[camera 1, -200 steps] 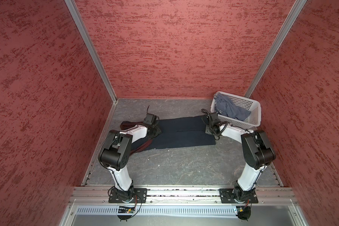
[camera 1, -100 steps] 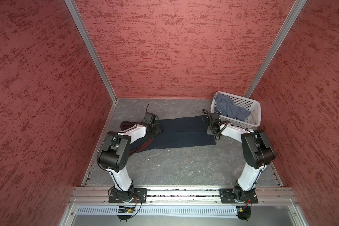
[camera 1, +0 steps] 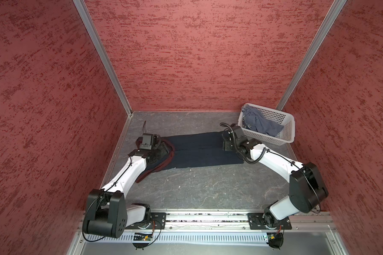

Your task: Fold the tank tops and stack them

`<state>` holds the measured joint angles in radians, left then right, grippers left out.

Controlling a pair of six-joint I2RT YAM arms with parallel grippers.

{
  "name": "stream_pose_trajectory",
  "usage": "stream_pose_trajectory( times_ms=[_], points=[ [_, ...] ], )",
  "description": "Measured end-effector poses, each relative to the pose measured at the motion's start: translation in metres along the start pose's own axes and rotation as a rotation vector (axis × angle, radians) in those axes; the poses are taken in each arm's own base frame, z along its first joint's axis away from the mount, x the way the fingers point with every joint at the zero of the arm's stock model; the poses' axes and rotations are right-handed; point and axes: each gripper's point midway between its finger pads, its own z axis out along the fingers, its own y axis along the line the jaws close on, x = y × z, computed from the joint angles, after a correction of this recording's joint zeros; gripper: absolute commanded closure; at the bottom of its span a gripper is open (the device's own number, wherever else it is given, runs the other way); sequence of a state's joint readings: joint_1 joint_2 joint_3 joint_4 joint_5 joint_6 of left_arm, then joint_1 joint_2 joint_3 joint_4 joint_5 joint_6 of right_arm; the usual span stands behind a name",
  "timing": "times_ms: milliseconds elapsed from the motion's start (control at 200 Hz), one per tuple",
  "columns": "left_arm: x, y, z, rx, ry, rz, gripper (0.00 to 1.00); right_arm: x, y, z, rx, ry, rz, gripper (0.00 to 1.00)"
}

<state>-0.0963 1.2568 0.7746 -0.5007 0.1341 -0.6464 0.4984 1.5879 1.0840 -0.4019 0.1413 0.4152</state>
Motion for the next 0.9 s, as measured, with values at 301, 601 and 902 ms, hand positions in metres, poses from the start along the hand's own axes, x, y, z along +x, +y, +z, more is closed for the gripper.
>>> stream_pose_trajectory(
  times_ms=[301,601,902],
  points=[
    [0.012,0.086,-0.032,-0.141,-0.077,-0.239,0.28,0.056,-0.022,0.047,0.047,0.181,0.049,0.34],
    [0.045,0.136,-0.036,-0.205,-0.126,-0.477,0.27,0.073,-0.052,0.053,0.098,0.216,0.111,0.33],
    [0.03,0.139,-0.005,-0.147,-0.126,-0.572,0.32,0.069,-0.053,0.054,0.092,0.202,0.119,0.32]
  ],
)
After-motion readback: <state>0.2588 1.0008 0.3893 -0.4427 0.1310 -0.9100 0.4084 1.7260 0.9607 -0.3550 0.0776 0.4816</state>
